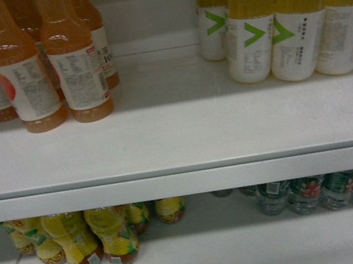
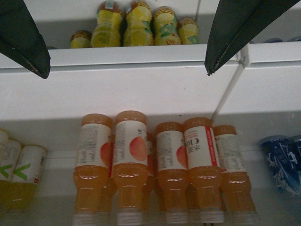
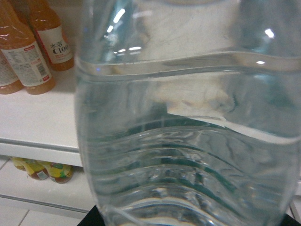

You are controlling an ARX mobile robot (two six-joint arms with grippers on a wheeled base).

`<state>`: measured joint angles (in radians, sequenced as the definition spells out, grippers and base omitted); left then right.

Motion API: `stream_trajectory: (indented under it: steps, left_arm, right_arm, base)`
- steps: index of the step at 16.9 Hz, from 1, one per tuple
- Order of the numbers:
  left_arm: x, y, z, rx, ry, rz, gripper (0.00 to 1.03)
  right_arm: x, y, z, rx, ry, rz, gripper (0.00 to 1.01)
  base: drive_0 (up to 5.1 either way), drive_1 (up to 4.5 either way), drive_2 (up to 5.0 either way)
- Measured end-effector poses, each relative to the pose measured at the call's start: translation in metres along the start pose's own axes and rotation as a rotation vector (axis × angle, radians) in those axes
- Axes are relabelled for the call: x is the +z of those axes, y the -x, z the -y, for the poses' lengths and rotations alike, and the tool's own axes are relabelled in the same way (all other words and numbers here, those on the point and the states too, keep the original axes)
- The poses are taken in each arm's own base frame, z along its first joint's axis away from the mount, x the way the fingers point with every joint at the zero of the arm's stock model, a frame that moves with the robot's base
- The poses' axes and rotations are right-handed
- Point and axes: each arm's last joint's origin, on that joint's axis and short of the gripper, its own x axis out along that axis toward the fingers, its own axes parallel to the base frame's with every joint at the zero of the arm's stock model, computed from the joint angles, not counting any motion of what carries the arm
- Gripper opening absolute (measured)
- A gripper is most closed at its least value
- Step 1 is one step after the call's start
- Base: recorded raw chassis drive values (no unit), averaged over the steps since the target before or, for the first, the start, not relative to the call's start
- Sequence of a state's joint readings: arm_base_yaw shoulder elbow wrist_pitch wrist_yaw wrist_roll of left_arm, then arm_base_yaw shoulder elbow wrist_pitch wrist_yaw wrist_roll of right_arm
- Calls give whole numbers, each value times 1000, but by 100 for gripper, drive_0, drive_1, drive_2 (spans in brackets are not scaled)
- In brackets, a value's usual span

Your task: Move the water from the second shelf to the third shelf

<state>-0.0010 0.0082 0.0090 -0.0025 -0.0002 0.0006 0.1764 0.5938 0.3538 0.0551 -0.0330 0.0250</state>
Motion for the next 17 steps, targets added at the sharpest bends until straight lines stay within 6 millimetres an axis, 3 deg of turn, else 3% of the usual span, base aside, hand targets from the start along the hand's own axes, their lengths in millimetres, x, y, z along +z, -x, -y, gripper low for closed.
stream_trajectory:
  steps: [17]
  left_arm:
    - [0, 0, 0, 0, 0, 0, 98]
  right_arm:
    - [0, 0, 0, 2, 0, 1, 40]
  base:
    - [-501, 245, 245]
